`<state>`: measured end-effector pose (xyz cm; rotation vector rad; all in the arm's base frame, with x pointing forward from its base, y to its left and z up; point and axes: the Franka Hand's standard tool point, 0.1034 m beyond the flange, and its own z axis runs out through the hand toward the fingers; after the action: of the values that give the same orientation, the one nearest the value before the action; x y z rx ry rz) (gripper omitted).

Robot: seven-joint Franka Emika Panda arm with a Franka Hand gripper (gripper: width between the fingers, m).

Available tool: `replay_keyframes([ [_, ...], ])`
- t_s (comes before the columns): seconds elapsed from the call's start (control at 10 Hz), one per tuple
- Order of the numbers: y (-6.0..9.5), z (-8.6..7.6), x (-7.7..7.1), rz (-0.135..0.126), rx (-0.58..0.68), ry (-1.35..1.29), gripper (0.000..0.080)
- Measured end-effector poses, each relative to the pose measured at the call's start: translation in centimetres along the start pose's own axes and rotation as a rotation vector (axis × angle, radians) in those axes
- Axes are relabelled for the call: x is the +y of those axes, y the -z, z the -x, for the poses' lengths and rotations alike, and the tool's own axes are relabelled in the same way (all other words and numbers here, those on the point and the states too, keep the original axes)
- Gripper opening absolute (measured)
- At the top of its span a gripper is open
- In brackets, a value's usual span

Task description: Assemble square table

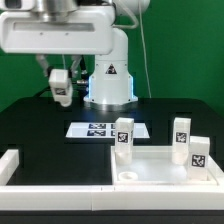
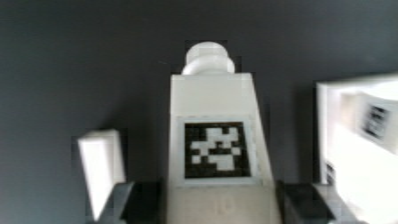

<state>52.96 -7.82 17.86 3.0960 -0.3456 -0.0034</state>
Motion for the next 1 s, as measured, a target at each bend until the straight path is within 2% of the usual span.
replay_keyframes([
  [0.1,0.4,-1.5,-3.5,0.0,0.059,-0.065,0.029],
  [0.2,1.1,-3.0,-5.7,0.001,0.087,-0.098,0.029],
  [0.3,1.6,-4.5,-6.5,-0.02,0.142,-0.093,0.029],
  [0.4,1.6,-4.8,-6.5,-0.03,0.208,-0.096,0.029],
  [0.8,1.0,-5.1,-7.8,-0.056,0.527,-0.066,0.029],
  [0.9,-0.5,-4.2,-7.9,-0.052,0.611,-0.066,0.029],
  [1.0,-2.2,-3.7,-8.4,-0.041,0.584,-0.069,0.029],
])
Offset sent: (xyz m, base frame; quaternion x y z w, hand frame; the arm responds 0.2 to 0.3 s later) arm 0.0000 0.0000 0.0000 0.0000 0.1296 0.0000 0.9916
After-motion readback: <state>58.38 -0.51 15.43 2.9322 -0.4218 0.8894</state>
